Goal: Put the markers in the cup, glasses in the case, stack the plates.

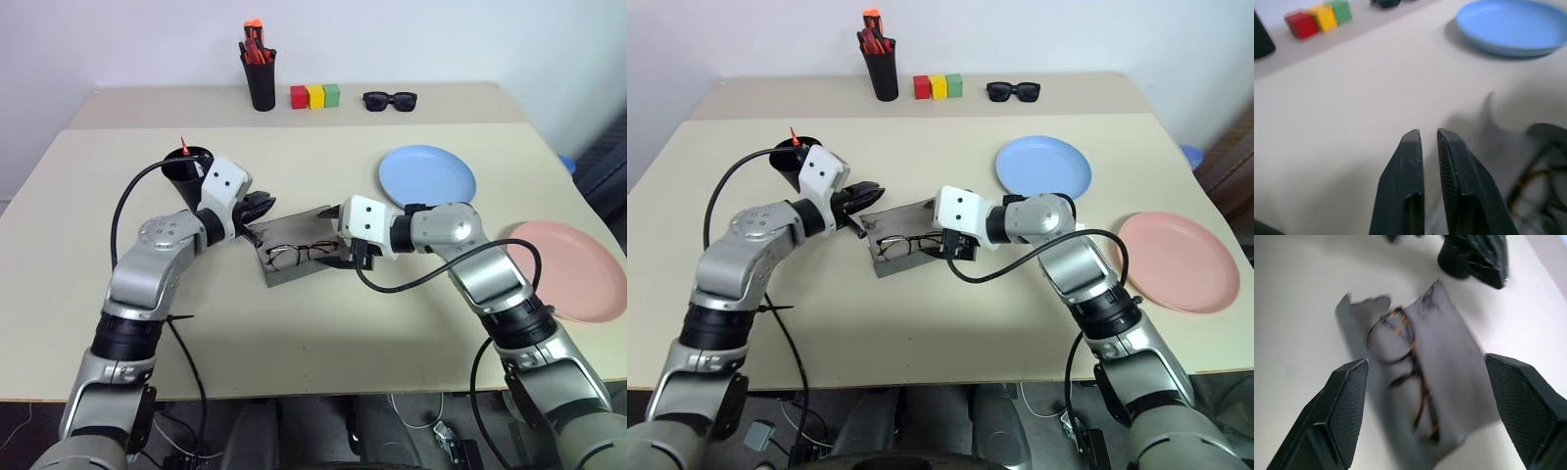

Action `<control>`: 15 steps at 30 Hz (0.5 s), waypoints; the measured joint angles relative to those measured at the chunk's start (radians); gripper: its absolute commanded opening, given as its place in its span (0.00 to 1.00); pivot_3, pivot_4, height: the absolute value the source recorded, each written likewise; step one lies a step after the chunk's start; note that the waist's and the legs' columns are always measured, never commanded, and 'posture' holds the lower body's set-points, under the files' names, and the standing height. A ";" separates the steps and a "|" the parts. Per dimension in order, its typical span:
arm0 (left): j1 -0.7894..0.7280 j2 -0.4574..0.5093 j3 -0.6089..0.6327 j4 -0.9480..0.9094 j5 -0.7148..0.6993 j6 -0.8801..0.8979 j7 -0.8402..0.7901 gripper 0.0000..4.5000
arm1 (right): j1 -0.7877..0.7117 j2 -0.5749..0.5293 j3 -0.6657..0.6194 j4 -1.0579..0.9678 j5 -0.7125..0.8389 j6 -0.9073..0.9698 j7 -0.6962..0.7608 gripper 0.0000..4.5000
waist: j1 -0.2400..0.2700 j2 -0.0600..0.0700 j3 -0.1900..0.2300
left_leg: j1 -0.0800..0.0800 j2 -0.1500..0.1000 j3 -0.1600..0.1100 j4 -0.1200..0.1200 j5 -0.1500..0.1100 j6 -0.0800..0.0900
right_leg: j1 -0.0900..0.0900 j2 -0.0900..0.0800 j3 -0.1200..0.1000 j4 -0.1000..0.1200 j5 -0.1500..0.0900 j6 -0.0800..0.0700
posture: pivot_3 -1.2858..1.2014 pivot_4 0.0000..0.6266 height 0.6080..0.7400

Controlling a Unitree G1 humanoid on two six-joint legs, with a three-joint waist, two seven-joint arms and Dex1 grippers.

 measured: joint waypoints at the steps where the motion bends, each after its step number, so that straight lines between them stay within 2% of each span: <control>1: -0.048 -0.032 -0.013 0.062 0.014 0.028 0.027 0.11 | 0.058 -0.027 -0.029 -0.068 0.015 0.041 -0.005 0.86 | 0.009 0.000 0.000 | -0.001 0.000 0.000 0.001 0.000 0.000 | 0.000 0.000 0.000 0.000 0.000 0.000 | 0.52 0.24 1.00; 5: -0.144 -0.087 -0.038 0.198 0.036 0.118 0.066 0.11 | 0.176 -0.083 -0.108 -0.241 0.076 0.172 -0.030 0.86 | 0.006 0.000 0.000 | 0.000 0.000 0.001 0.001 0.000 0.000 | 0.000 0.000 0.000 -0.001 0.000 0.001 | 0.52 0.24 1.00; 8: -0.153 -0.084 -0.056 0.231 0.041 0.150 0.054 0.11 | 0.221 -0.119 -0.167 -0.308 0.105 0.235 -0.051 0.86 | -0.005 0.000 0.000 | 0.000 0.000 0.001 0.001 0.000 0.000 | 0.000 0.000 0.000 -0.001 0.000 0.000 | 0.52 0.24 1.00; 11: -0.151 -0.061 -0.077 0.218 0.039 0.157 -0.007 0.11 | 0.284 -0.147 -0.218 -0.349 0.129 0.272 -0.067 0.86 | -0.008 0.000 0.000 | 0.000 0.000 0.001 0.001 0.000 0.000 | 0.000 0.000 0.000 -0.001 0.000 0.000 | 0.52 0.24 1.00; 15: -0.104 -0.018 -0.104 0.130 0.028 0.135 -0.102 0.11 | 0.321 -0.132 -0.285 -0.361 0.186 0.329 -0.114 0.86 | -0.011 0.000 0.000 | 0.000 0.000 0.001 0.001 0.000 0.000 | 0.000 0.000 0.001 -0.001 0.000 0.000 | 0.52 0.24 1.00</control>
